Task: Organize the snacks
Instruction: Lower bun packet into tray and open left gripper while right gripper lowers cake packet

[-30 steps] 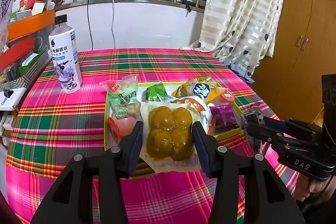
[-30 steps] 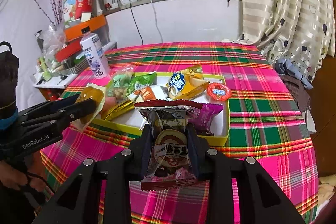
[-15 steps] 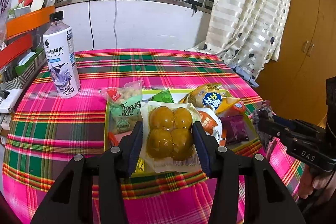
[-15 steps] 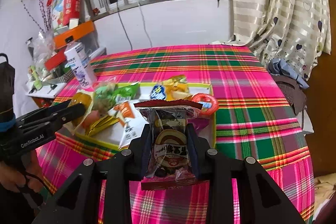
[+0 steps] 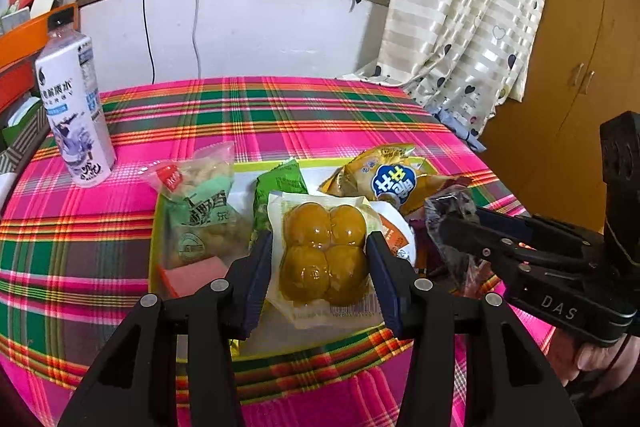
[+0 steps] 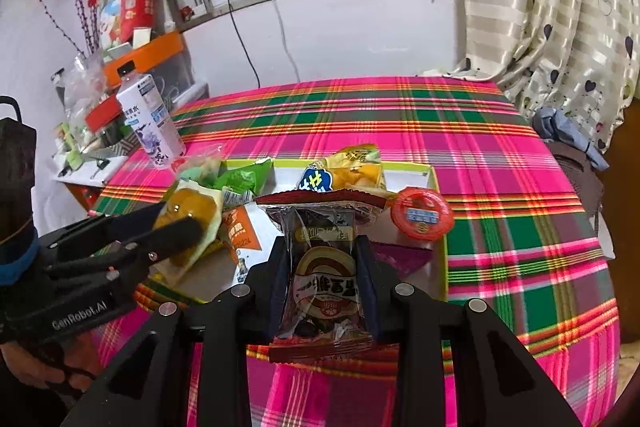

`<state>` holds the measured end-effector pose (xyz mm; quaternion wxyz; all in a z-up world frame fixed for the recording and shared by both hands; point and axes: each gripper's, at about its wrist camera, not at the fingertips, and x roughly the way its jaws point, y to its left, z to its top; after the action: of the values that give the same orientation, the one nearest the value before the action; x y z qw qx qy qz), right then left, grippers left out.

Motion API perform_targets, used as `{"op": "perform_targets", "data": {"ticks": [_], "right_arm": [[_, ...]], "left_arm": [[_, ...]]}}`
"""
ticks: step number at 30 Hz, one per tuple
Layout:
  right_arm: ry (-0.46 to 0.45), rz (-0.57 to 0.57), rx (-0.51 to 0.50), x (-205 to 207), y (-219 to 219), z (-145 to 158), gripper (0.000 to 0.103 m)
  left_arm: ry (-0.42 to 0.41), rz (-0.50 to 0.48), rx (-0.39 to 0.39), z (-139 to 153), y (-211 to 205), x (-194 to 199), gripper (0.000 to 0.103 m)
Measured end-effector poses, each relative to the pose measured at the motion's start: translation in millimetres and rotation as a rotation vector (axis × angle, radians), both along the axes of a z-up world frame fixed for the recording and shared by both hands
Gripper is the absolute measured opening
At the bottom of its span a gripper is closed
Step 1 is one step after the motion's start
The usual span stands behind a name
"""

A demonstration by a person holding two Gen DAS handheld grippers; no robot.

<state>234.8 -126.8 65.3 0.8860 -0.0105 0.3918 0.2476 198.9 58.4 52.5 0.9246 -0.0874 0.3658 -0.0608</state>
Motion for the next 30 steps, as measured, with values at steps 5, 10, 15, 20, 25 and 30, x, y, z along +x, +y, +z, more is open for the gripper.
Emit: {"op": "perform_targets", "data": {"ticks": [5, 10, 15, 20, 25, 30], "right_arm": [[0.014, 0.001, 0.006, 7.2, 1.2, -9.6, 0.031], [0.001, -0.004, 0.016, 15.9, 2.9, -9.2, 0.031], [0.006, 0.009, 0.024, 15.2, 3.3, -10.1, 0.033], [0.013, 0.040, 0.026, 8.1, 4.0, -10.2, 0.043], [-0.016, 0.054, 0.032, -1.0, 0.4, -2.4, 0.046], [-0.042, 0.037, 0.053, -10.9, -10.9, 6.4, 0.046]], "left_arm": [[0.001, -0.003, -0.005, -4.7, -0.8, 5.8, 0.048], [-0.005, 0.010, 0.002, -6.2, 1.2, 15.4, 0.048], [-0.010, 0.017, -0.003, -7.3, 4.5, 15.5, 0.049], [0.001, 0.008, -0.041, -7.9, 10.0, 14.5, 0.049], [-0.015, 0.007, -0.064, -4.4, 14.8, 7.5, 0.050], [-0.031, 0.012, -0.063, -1.0, 18.2, 1.8, 0.050]]}}
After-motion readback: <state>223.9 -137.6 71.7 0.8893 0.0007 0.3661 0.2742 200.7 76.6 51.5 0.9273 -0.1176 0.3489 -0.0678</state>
